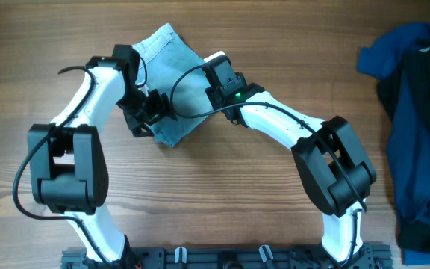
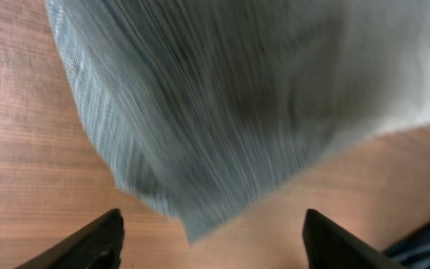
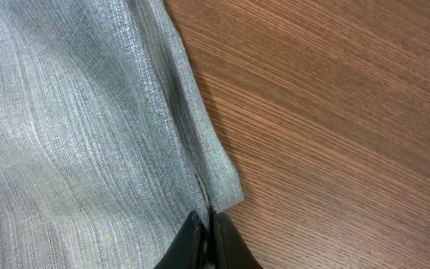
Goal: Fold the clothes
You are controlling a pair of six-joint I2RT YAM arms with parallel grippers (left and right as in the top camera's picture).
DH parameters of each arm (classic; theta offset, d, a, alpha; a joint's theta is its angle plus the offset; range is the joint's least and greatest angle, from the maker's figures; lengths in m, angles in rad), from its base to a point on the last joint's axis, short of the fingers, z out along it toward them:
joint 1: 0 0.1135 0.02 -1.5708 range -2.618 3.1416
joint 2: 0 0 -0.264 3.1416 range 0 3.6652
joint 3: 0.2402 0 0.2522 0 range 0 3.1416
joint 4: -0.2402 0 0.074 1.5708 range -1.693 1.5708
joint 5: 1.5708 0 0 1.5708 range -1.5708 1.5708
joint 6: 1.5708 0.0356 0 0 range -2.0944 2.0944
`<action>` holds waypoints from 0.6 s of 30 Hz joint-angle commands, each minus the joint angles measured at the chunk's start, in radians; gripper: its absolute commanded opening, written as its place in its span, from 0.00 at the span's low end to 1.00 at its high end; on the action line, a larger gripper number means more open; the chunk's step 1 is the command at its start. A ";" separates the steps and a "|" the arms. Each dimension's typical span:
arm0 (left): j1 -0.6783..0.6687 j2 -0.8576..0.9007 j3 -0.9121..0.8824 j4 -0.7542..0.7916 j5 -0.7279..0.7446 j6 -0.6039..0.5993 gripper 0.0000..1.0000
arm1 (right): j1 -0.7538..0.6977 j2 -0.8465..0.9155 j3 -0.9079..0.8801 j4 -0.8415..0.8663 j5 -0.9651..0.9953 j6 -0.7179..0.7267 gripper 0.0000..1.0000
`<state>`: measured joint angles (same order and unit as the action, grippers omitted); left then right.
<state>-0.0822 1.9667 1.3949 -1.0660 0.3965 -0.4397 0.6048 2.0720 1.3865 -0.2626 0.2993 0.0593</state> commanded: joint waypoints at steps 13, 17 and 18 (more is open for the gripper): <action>0.006 0.010 -0.195 0.186 -0.239 -0.122 0.04 | -0.033 0.006 0.010 0.023 0.029 -0.033 0.04; 0.027 0.010 -0.195 0.168 -0.285 -0.122 0.04 | -0.080 0.006 0.010 0.042 0.036 -0.116 0.04; 0.035 0.010 -0.195 0.164 -0.297 -0.122 0.04 | -0.095 0.006 0.010 0.045 0.035 -0.116 0.05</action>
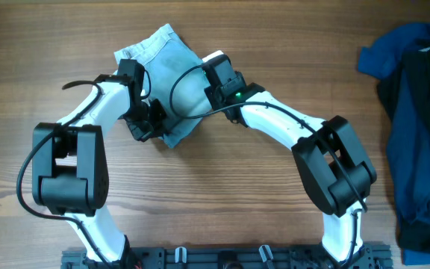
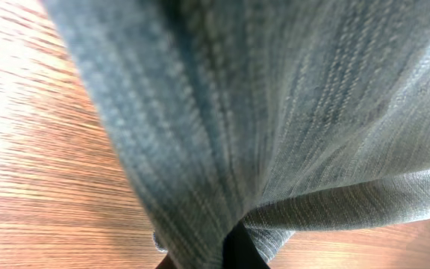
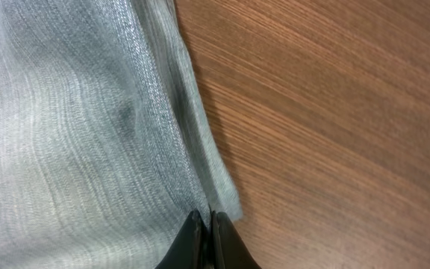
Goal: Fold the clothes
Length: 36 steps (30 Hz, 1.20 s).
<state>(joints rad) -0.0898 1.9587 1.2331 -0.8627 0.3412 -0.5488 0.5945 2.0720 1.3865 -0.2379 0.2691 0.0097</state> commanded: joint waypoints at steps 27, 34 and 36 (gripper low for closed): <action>0.085 0.018 -0.033 -0.031 -0.237 -0.013 0.06 | -0.061 -0.130 0.010 -0.144 -0.504 -0.165 0.09; 0.085 0.018 -0.033 -0.031 -0.230 -0.013 0.06 | -0.047 -0.065 0.010 -0.137 -0.616 -0.075 0.04; 0.085 0.018 -0.033 -0.030 -0.230 -0.013 0.06 | -0.045 -0.046 0.010 -0.124 -0.618 -0.030 0.04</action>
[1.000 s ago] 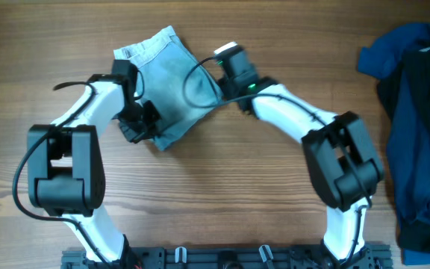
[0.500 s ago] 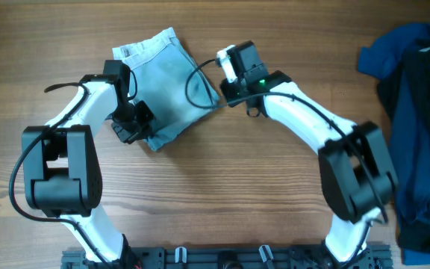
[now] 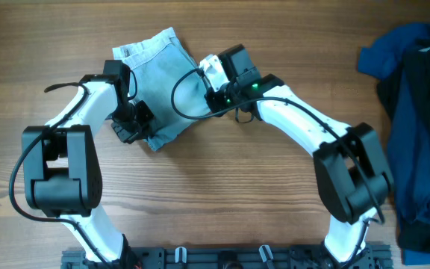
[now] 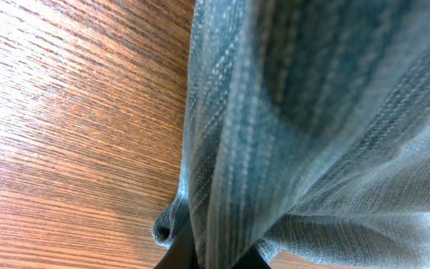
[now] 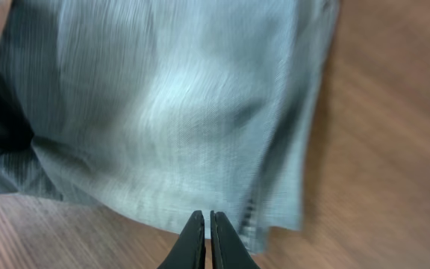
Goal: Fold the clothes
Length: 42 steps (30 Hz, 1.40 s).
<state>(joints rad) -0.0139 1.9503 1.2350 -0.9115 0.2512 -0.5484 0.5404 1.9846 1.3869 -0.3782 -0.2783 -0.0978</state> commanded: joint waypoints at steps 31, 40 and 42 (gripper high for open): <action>0.010 0.027 -0.035 0.015 -0.148 -0.010 0.06 | -0.109 -0.011 0.127 -0.162 -0.174 0.255 0.04; 0.010 0.027 -0.035 0.018 -0.148 -0.010 0.06 | -0.046 0.089 0.125 -0.188 -0.140 0.364 0.04; 0.010 0.027 -0.035 0.018 -0.148 -0.010 0.07 | -0.046 0.115 0.125 -0.186 -0.134 0.395 0.04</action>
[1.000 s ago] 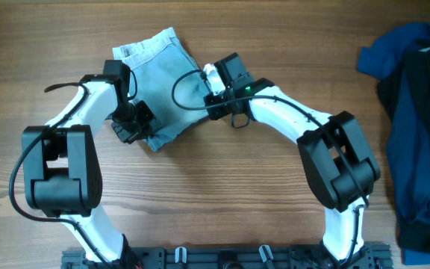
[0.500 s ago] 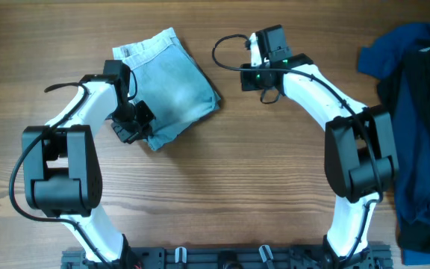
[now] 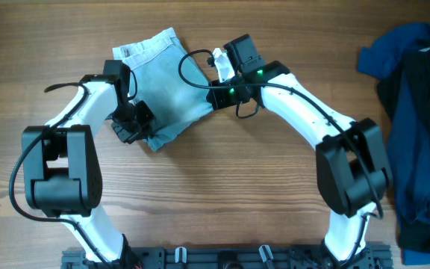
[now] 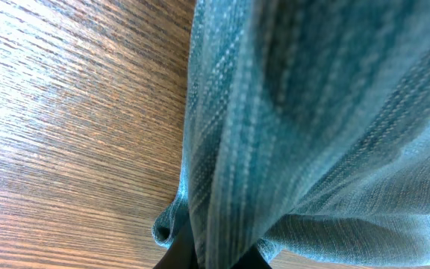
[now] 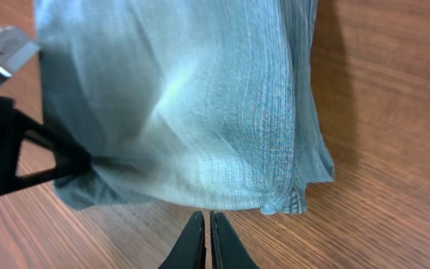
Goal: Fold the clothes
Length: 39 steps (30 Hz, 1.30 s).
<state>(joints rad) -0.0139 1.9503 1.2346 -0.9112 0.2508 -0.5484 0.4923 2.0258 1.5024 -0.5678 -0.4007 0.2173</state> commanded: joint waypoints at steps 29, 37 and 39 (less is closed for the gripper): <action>0.010 0.027 -0.034 0.018 -0.148 -0.006 0.07 | -0.109 0.160 0.035 0.087 0.289 0.209 0.04; 0.010 0.002 0.022 -0.014 -0.105 -0.006 0.08 | -0.114 0.063 0.068 0.055 0.289 0.061 0.24; 0.010 -0.025 0.073 -0.045 -0.077 -0.006 0.12 | -0.122 0.025 0.068 0.045 0.289 0.050 0.37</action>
<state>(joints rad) -0.0139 1.9495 1.2472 -0.9287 0.2420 -0.5480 0.3786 2.1529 1.5345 -0.5133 -0.1322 0.3214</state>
